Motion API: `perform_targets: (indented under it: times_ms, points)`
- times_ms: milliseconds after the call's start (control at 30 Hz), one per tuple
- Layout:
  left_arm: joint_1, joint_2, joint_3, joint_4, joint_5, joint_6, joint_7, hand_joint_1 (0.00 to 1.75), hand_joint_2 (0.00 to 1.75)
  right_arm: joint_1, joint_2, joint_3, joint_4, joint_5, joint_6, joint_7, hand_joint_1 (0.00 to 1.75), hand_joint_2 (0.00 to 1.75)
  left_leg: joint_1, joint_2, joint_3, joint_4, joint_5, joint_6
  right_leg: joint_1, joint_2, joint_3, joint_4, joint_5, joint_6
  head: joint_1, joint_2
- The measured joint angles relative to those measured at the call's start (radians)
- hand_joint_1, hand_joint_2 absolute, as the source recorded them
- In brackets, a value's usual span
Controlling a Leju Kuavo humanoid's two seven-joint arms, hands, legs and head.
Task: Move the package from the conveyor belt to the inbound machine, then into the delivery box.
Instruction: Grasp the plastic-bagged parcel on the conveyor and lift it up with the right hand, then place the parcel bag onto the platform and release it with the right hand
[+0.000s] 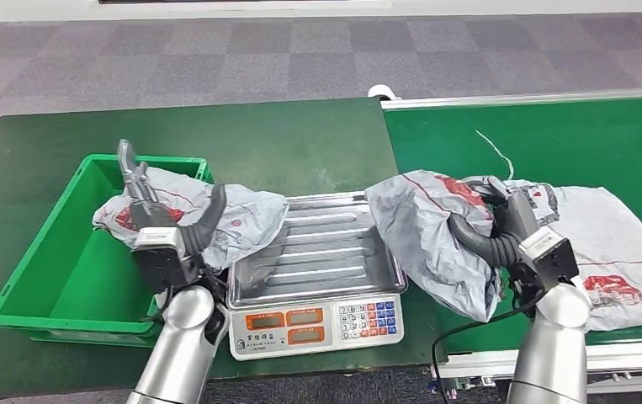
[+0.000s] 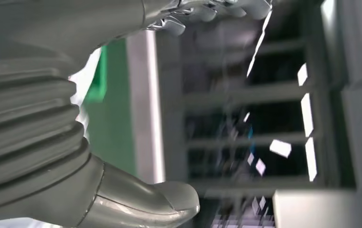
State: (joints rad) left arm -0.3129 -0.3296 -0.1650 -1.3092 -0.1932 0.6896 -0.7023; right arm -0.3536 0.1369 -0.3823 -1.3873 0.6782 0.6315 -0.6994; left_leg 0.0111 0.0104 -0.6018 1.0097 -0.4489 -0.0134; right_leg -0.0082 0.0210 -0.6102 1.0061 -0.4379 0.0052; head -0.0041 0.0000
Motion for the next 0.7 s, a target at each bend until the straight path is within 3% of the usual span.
perform_targets:
  times_ms: [300,533,700]
  points:
    - [0.029,0.005,0.118,-0.157,0.011,0.008,0.000,0.00,1.75,-0.182,0.032,0.079,0.170,0.216,0.039,0.029,1.75,1.75,0.000,0.000,0.002,0.000,0.002,0.001,0.000,0.000,0.002,0.001,0.001,0.001,0.000,0.000]
    - [0.031,0.005,0.128,-0.165,0.069,0.008,0.001,0.00,1.75,-0.321,0.048,0.210,0.477,0.480,0.039,0.135,1.75,1.75,0.000,-0.001,0.005,0.000,0.002,0.001,0.000,0.000,0.004,0.001,0.001,0.001,0.000,0.000]
    - [0.029,0.005,0.117,-0.166,0.145,0.008,0.000,0.00,1.75,-0.358,0.085,0.320,0.641,0.581,0.039,0.166,1.75,1.75,0.000,-0.003,0.006,0.000,0.003,0.000,0.001,-0.001,0.005,0.001,0.001,0.001,0.000,0.000]
